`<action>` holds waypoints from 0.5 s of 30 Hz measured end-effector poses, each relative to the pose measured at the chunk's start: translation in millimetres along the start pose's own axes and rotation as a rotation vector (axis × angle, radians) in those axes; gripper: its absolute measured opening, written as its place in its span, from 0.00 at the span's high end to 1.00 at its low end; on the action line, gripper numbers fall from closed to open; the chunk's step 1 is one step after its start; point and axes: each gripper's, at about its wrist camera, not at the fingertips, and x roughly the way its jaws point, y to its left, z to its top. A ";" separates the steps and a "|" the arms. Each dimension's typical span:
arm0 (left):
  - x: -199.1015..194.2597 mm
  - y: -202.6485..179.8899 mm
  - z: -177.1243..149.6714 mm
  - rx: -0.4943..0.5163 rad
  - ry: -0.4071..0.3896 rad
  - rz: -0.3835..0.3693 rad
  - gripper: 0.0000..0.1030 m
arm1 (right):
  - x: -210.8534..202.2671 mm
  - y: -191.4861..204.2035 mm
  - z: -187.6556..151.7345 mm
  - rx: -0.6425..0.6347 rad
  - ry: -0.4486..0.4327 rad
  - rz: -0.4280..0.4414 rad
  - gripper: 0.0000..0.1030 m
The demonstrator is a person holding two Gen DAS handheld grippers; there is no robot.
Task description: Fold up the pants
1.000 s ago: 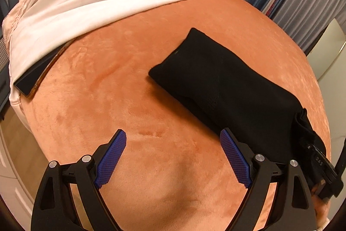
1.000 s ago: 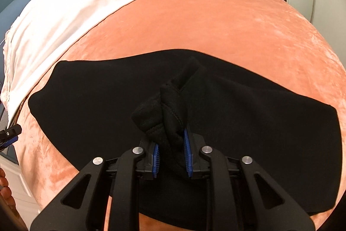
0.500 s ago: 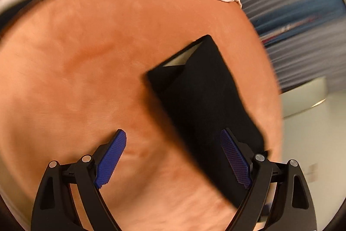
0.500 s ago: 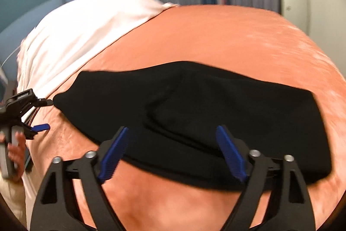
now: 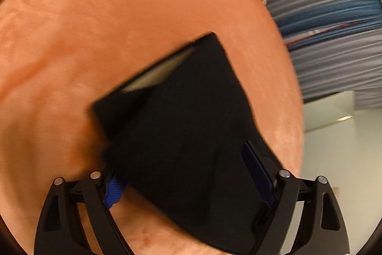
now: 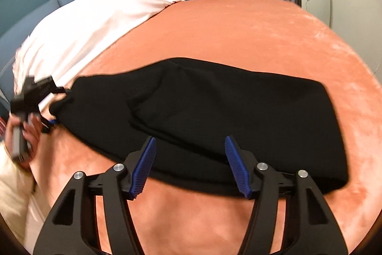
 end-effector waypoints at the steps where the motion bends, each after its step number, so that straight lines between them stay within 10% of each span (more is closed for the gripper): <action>1: 2.0 6.8 0.9 -0.039 0.015 -0.056 0.38 | 3.2 1.1 0.0 0.017 0.000 0.020 0.41; 4: 9.6 42.4 3.7 -0.220 0.056 -0.276 0.80 | 7.5 6.8 -6.8 -0.005 0.013 0.010 0.41; 6: 21.7 67.7 0.1 -0.370 0.100 -0.413 0.80 | 10.3 7.1 -9.3 -0.022 0.034 -0.010 0.41; 15: -10.6 0.0 -7.6 -0.049 -0.063 -0.206 0.83 | 31.2 28.5 28.1 -0.002 0.033 0.022 0.36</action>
